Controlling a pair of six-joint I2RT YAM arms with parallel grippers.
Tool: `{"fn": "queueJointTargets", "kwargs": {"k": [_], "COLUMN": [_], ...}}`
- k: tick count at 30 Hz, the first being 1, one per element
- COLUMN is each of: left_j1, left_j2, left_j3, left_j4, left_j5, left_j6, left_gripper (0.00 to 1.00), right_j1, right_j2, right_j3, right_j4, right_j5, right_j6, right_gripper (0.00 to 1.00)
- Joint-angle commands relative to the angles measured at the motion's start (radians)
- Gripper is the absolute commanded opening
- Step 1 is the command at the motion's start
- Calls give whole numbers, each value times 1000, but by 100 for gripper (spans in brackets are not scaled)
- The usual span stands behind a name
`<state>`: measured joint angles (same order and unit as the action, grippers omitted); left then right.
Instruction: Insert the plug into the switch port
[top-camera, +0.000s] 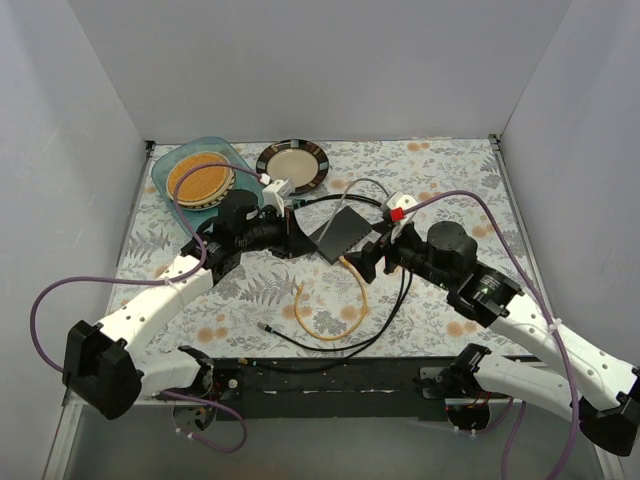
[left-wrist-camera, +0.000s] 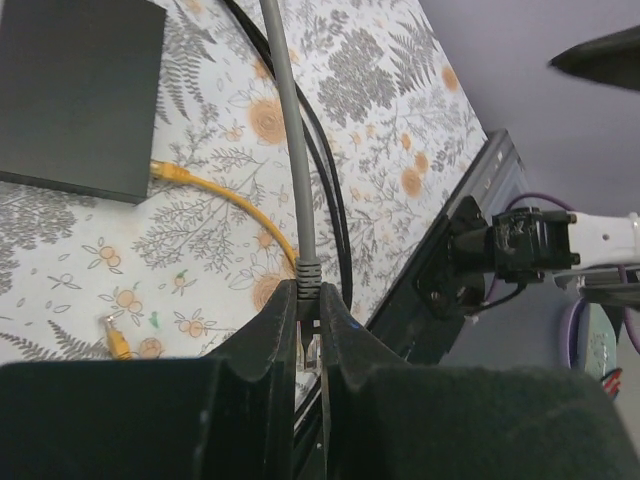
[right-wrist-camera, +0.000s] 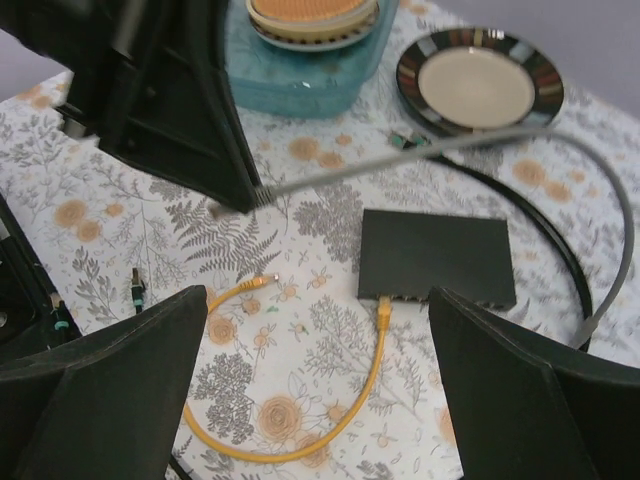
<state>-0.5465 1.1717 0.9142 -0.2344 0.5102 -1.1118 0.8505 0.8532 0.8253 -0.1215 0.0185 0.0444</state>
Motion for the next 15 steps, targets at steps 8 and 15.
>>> {"fn": "queueJointTargets", "kwargs": {"k": [8,15], "left_j1": [-41,-49], "left_j2": [36,22], "left_j3": [61,78], "left_j4": [-25,-36], "left_j5": [295,441], "left_j6": [99,127], "left_gripper": [0,0], "right_j1": [-1,-1], "right_j2": [122,253], "right_j3": [181,221], "right_j4": [-29,-104], "right_j5": [-303,-460], "right_j6": [-264,-294], "right_gripper": [98,98]}}
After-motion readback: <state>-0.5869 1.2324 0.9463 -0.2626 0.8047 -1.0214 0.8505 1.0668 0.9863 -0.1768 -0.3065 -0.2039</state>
